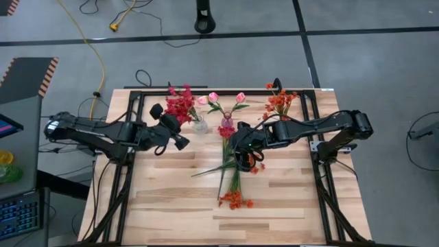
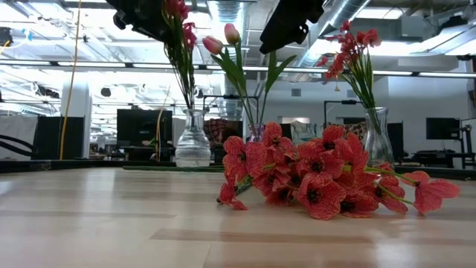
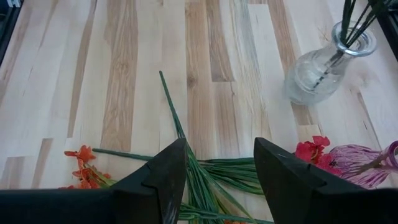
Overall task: Sort flowers into vase by color
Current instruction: Put the left red flowers into the left transparent vase
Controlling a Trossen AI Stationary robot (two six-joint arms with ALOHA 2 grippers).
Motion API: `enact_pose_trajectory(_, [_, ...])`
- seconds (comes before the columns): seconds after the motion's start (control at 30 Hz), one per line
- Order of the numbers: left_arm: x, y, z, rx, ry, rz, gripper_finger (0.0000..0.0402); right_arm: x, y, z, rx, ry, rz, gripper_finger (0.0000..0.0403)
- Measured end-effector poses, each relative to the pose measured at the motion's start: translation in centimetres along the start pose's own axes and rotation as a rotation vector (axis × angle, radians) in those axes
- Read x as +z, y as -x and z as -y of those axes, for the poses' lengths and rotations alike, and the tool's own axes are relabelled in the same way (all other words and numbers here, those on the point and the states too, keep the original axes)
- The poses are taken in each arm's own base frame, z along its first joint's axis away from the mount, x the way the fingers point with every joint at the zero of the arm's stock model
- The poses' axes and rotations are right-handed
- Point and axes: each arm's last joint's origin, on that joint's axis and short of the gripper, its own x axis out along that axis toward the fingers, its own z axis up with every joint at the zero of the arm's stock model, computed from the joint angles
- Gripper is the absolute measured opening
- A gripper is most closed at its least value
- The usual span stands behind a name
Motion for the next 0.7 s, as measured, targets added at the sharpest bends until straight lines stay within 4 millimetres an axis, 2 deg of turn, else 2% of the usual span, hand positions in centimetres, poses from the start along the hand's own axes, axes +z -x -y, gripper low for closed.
enact_pose_trajectory(0.43, [0.08,-0.93,-0.88,0.017,0.049,-0.025,0.0052,0.01,0.00,0.00,0.000,-0.001,0.001,0.0212])
enact_pose_trajectory(0.7, [0.13,-0.98,-0.93,0.019,0.067,-0.022,0.0119,0.01,0.00,0.00,0.000,-0.001,0.001,0.0212])
